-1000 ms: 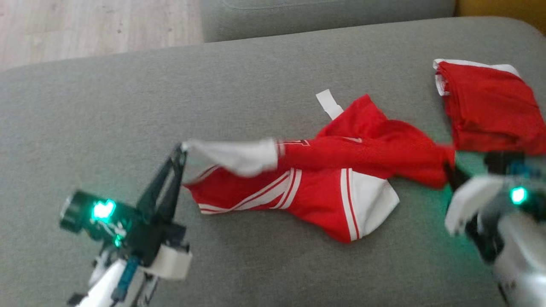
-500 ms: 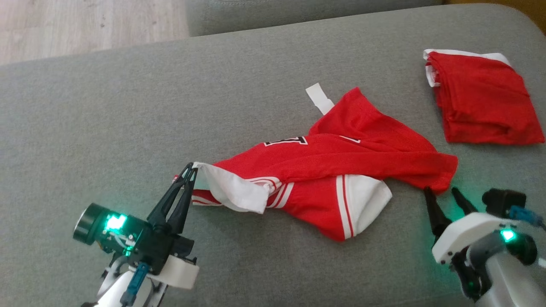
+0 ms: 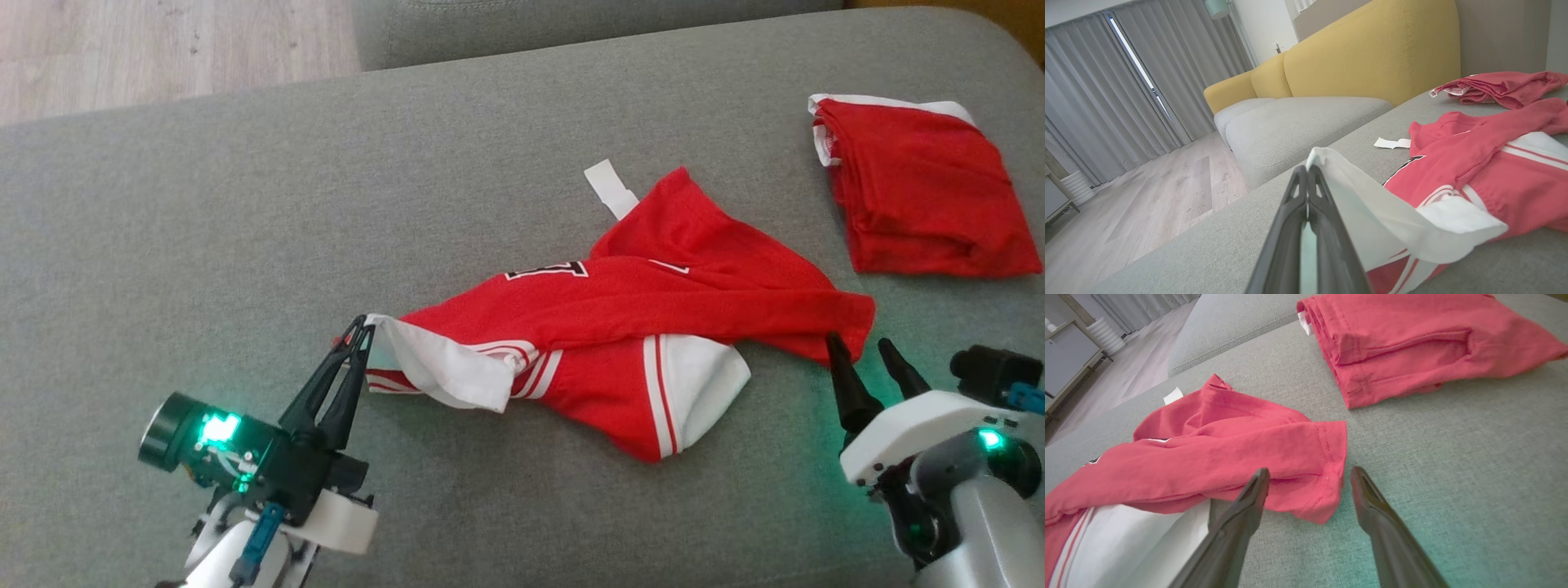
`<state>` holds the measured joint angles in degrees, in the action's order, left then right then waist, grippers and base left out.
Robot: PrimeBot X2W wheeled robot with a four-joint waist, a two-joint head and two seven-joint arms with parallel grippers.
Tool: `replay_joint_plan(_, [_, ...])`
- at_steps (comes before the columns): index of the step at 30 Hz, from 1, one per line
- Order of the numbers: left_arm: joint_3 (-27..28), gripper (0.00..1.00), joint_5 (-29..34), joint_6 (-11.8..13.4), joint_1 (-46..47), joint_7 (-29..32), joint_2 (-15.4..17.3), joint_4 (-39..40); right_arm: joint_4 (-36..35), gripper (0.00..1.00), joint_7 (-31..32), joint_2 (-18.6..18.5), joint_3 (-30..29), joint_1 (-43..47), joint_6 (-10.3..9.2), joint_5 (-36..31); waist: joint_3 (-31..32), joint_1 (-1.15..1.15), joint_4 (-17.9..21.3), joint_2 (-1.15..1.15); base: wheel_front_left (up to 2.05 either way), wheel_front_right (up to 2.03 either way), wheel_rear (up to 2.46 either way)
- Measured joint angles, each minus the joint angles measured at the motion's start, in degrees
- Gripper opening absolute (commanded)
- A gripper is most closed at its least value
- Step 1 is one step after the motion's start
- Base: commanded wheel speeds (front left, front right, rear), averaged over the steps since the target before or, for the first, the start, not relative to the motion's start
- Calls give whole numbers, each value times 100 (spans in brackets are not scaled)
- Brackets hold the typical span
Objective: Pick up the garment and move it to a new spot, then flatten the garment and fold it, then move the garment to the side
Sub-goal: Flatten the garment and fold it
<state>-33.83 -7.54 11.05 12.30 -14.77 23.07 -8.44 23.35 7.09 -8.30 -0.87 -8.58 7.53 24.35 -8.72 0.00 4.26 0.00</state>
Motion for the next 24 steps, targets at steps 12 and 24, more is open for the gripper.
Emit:
replay_joint_plan(12, [19, 0, 56, -3, 17, 0, 3, 4, 240, 97, 109, -1, -162, -40, 0, 29, -86, 0, -41, 0, 0, 0, 0])
replay_joint_plan(24, [18, 0, 107, -3, 23, 0, 21, 4, 784, 61, -107, -10, -93, -418, 0, 68, -135, 0, -53, 0, 0, 0, 0])
